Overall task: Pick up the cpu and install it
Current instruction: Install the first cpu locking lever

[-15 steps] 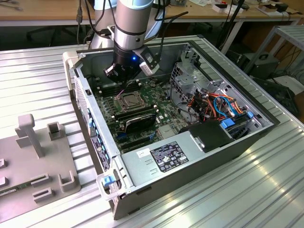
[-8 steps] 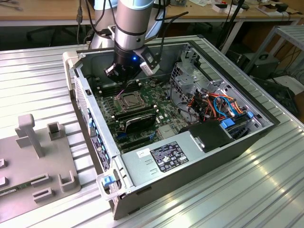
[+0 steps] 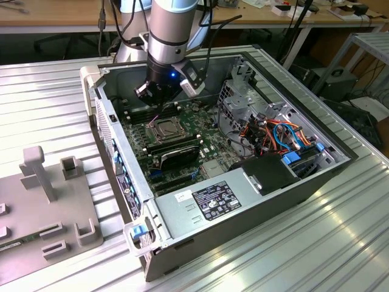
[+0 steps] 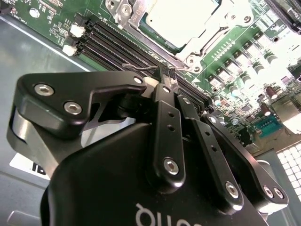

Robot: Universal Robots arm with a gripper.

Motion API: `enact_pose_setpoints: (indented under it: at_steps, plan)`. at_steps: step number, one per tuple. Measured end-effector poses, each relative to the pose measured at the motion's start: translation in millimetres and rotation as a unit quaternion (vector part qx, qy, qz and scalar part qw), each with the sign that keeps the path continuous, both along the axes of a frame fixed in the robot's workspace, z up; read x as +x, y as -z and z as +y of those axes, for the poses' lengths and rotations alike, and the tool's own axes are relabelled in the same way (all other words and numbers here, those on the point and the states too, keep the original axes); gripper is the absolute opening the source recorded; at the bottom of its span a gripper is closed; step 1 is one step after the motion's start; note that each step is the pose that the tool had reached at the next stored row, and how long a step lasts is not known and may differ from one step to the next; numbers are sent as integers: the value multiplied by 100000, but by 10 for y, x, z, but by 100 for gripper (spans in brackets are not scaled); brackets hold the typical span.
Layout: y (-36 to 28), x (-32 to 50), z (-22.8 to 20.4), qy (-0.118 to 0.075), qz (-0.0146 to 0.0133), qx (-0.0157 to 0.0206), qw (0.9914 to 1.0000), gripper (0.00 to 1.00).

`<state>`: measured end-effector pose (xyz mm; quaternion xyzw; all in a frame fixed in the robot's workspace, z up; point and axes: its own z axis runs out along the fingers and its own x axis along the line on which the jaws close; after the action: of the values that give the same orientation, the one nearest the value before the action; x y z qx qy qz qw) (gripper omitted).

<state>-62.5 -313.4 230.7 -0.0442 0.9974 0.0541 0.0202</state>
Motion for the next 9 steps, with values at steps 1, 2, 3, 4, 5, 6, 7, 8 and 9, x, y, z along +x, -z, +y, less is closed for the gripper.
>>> enact_pose_setpoints:
  at_steps: [1, 2, 3, 4, 5, 6, 7, 8, 9]
  plan:
    - [0, 5, 0, -2, 0, 0, 100000, 11]
    - [0, 6, 1, -1, 1, -1, 100000, 11]
    - [0, 6, 1, -2, -1, 1, 100000, 11]
    - [0, 6, 1, -2, 0, 2, 100000, 11]
    - [-3, 7, 1, -2, -1, 1, 100000, 11]
    - [-12, 7, 1, -3, 0, -1, 100000, 11]
    - [-20, 6, 1, -1, 1, -1, 100000, 11]
    - [-29, 6, 1, -1, 0, -1, 100000, 11]
    - [-35, 6, 1, -1, -2, 1, 100000, 11]
